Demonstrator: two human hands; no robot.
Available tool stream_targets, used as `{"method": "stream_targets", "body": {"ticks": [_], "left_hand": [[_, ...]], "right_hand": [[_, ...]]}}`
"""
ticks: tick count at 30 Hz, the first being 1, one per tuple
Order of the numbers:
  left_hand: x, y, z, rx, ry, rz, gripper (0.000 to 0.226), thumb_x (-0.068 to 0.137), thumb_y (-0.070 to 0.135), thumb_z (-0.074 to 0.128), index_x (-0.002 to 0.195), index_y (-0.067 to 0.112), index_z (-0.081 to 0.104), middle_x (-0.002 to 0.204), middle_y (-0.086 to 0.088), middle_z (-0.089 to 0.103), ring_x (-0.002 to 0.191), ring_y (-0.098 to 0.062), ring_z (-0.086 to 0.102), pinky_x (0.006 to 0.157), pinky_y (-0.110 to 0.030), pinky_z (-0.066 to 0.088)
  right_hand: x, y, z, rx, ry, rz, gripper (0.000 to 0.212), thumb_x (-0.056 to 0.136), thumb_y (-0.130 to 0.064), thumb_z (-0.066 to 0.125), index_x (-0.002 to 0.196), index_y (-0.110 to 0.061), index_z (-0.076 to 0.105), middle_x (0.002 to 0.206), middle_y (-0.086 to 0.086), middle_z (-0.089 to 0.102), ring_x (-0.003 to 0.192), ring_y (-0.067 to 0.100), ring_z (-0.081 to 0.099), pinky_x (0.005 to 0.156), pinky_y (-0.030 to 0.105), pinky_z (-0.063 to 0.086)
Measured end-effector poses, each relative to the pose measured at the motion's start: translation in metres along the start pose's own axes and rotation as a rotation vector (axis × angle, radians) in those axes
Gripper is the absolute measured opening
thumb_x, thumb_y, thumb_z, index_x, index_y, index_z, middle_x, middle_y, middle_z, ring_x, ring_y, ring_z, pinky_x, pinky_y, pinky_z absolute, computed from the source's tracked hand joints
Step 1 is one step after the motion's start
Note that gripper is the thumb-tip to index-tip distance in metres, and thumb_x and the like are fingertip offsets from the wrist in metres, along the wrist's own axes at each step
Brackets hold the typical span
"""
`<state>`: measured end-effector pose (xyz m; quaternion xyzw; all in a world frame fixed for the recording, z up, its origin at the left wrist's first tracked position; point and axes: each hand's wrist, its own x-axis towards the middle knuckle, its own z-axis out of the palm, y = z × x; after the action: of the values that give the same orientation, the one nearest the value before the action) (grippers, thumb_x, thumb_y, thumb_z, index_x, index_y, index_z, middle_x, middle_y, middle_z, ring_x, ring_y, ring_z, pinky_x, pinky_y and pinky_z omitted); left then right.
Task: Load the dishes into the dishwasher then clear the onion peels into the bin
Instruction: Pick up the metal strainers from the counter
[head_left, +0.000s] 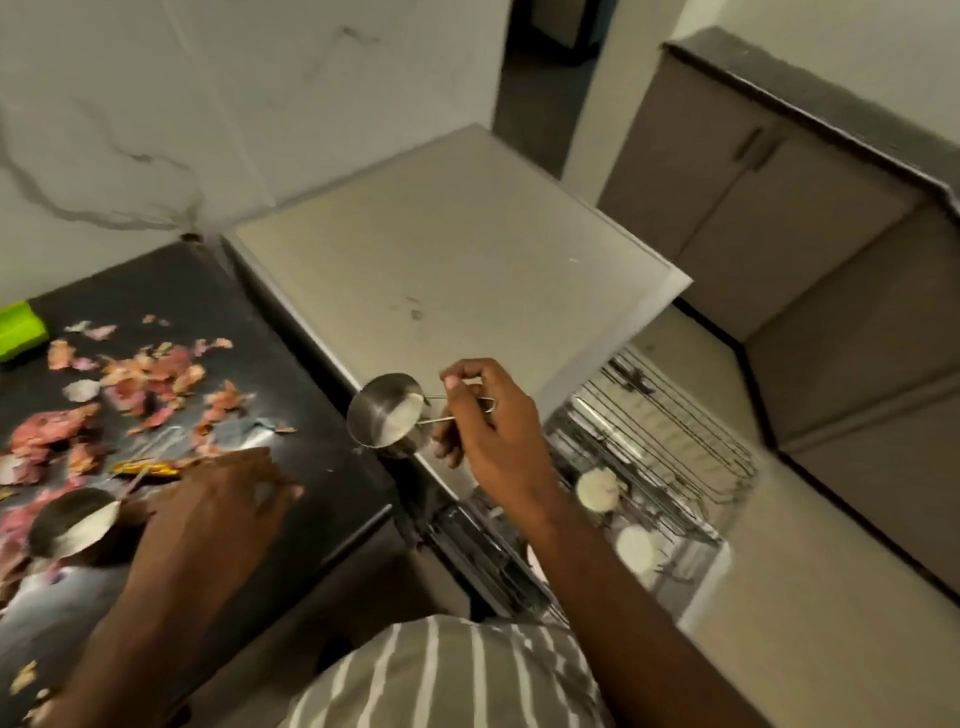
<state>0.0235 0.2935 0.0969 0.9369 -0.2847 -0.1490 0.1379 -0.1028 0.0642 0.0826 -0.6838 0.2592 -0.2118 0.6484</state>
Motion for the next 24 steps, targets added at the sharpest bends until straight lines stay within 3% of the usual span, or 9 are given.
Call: {"method": "stream_targets", "body": {"ticks": [2, 5, 9, 11, 14, 17, 22, 24], "left_hand": [[0.006, 0.021, 0.009, -0.003, -0.037, 0.043, 0.012, 0.094, 0.035, 0.074, 0.102, 0.027, 0.075, 0.106, 0.003, 0.070, 0.099, -0.027, 0.067, 0.077, -0.037, 0.044], [0.012, 0.048, 0.023, 0.000, -0.094, 0.137, 0.014, 0.094, 0.041, 0.071, 0.104, 0.032, 0.076, 0.109, 0.005, 0.074, 0.100, -0.022, 0.069, 0.084, -0.038, 0.052], [0.032, 0.089, 0.045, 0.009, -0.095, 0.240, 0.020, 0.087, 0.043, 0.079, 0.100, 0.028, 0.078, 0.104, 0.004, 0.077, 0.099, -0.023, 0.073, 0.088, -0.038, 0.052], [0.042, 0.113, 0.051, 0.021, -0.145, 0.289, 0.025, 0.087, 0.047, 0.079, 0.105, 0.030, 0.076, 0.108, 0.009, 0.075, 0.100, -0.017, 0.072, 0.086, -0.032, 0.048], [0.054, 0.147, 0.065, 0.056, -0.222, 0.355, 0.033, 0.090, 0.059, 0.069, 0.115, 0.037, 0.070, 0.122, 0.015, 0.070, 0.107, -0.013, 0.068, 0.094, -0.035, 0.050], [0.057, 0.182, 0.078, 0.089, -0.284, 0.434, 0.037, 0.091, 0.061, 0.067, 0.118, 0.035, 0.070, 0.120, 0.015, 0.070, 0.108, -0.015, 0.067, 0.091, -0.035, 0.051], [0.055, 0.223, 0.099, 0.156, -0.382, 0.471, 0.035, 0.091, 0.063, 0.065, 0.116, 0.038, 0.068, 0.119, 0.015, 0.070, 0.105, -0.011, 0.065, 0.090, -0.039, 0.054], [0.055, 0.227, 0.106, 0.154, -0.417, 0.459, 0.041, 0.089, 0.067, 0.062, 0.119, 0.040, 0.067, 0.120, 0.017, 0.069, 0.105, -0.009, 0.065, 0.090, -0.039, 0.055]], "right_hand": [[-0.006, 0.011, -0.022, 0.023, 0.083, 0.054, 0.012, 0.107, -0.022, 0.058, 0.115, -0.014, 0.062, 0.074, 0.017, 0.073, 0.062, 0.032, 0.072, 0.060, 0.037, 0.061], [-0.014, 0.026, -0.056, 0.174, 0.224, 0.161, 0.017, 0.108, -0.020, 0.057, 0.121, -0.011, 0.062, 0.084, 0.018, 0.076, 0.073, 0.034, 0.076, 0.069, 0.040, 0.063], [-0.029, 0.049, -0.106, 0.540, 0.447, 0.381, 0.019, 0.106, -0.013, 0.057, 0.121, -0.005, 0.067, 0.097, 0.015, 0.078, 0.082, 0.021, 0.075, 0.074, 0.026, 0.062], [-0.037, 0.067, -0.131, 0.585, 0.527, 0.438, 0.015, 0.104, -0.011, 0.059, 0.110, -0.004, 0.072, 0.096, 0.014, 0.078, 0.078, 0.014, 0.072, 0.070, 0.021, 0.060], [-0.044, 0.097, -0.172, 0.528, 0.677, 0.535, 0.023, 0.105, -0.018, 0.061, 0.091, -0.003, 0.073, 0.074, 0.007, 0.070, 0.054, 0.006, 0.058, 0.049, 0.017, 0.048], [-0.045, 0.130, -0.218, 0.521, 0.847, 0.641, 0.030, 0.108, -0.024, 0.057, 0.082, -0.011, 0.067, 0.058, -0.003, 0.059, 0.044, 0.005, 0.046, 0.039, 0.018, 0.036], [-0.027, 0.193, -0.295, 0.732, 0.929, 0.765, 0.014, 0.106, -0.004, 0.049, 0.107, -0.003, 0.063, 0.072, 0.004, 0.062, 0.050, 0.008, 0.054, 0.042, 0.018, 0.046], [-0.018, 0.214, -0.320, 0.777, 0.960, 0.788, 0.018, 0.104, 0.002, 0.047, 0.116, -0.001, 0.060, 0.078, 0.007, 0.062, 0.056, 0.010, 0.056, 0.044, 0.018, 0.049]]}}
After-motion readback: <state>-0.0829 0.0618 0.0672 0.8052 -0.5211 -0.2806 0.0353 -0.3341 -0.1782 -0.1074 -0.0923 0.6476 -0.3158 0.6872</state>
